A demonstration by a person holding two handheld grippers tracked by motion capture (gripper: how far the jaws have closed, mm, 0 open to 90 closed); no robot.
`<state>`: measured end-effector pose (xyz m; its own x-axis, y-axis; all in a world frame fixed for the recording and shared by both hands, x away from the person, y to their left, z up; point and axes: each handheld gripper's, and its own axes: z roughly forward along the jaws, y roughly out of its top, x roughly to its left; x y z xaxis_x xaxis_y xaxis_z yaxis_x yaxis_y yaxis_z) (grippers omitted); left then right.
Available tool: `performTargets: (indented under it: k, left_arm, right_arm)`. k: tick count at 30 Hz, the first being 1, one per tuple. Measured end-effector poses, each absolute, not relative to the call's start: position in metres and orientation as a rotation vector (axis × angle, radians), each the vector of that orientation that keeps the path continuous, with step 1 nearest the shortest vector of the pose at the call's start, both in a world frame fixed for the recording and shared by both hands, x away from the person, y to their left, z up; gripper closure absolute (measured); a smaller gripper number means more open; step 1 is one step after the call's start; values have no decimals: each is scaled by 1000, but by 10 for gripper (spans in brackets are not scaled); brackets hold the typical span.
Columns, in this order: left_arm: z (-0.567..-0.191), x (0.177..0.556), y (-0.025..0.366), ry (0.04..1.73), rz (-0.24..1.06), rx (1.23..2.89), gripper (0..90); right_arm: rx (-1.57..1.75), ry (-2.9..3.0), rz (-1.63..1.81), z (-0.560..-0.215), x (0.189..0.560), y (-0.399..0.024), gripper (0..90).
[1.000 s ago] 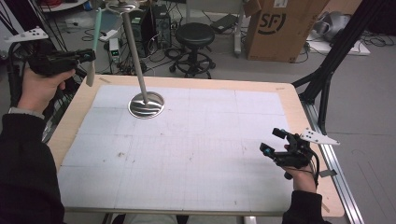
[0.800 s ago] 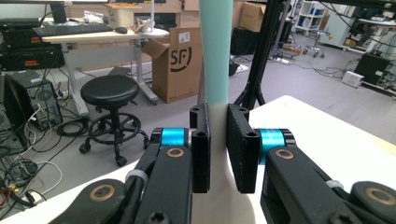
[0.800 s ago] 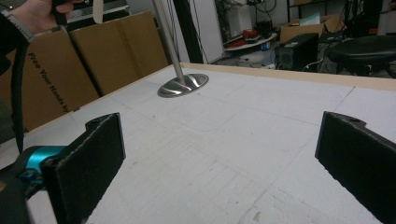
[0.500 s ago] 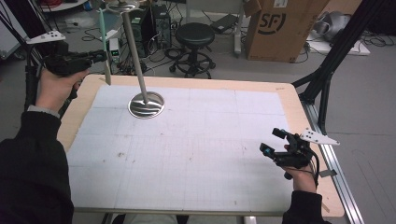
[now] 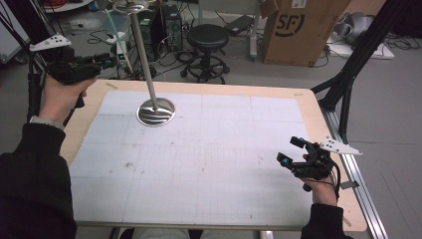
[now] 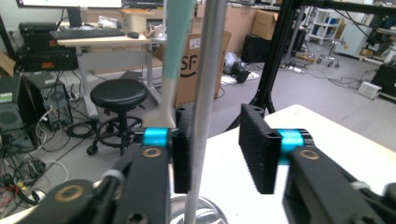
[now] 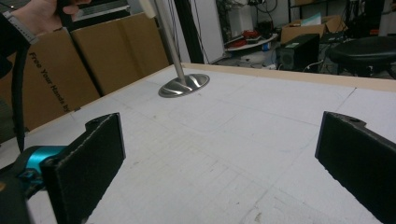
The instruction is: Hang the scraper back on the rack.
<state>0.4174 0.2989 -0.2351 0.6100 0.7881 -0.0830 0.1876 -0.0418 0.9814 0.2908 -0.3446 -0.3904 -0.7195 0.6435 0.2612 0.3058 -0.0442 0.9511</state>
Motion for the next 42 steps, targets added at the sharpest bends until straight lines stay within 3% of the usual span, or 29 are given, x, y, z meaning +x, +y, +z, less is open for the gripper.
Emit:
performTargets:
  k: [5, 12, 18, 21, 28, 42]
  left_arm:
    - [-244, 408, 295, 812, 606, 1608, 578]
    - [-260, 402, 287, 748, 547, 1645, 391]
    - [-275, 395, 275, 675, 455, 1673, 305]
    - [-285, 392, 269, 662, 454, 1690, 211]
    - [-307, 384, 254, 611, 439, 1712, 99]
    - [-352, 357, 235, 552, 356, 1625, 17]
  right_arm:
    - [1009, 1974, 1826, -390, 289, -343, 3]
    - [1019, 1997, 1806, -393, 284, -342, 3]
    - [1031, 1991, 1794, -395, 279, -346, 3]
    - [1034, 1979, 1797, -394, 278, -347, 3]
    - [1002, 1991, 1799, -390, 278, -341, 3]
    - [982, 2019, 1801, -390, 281, -332, 3]
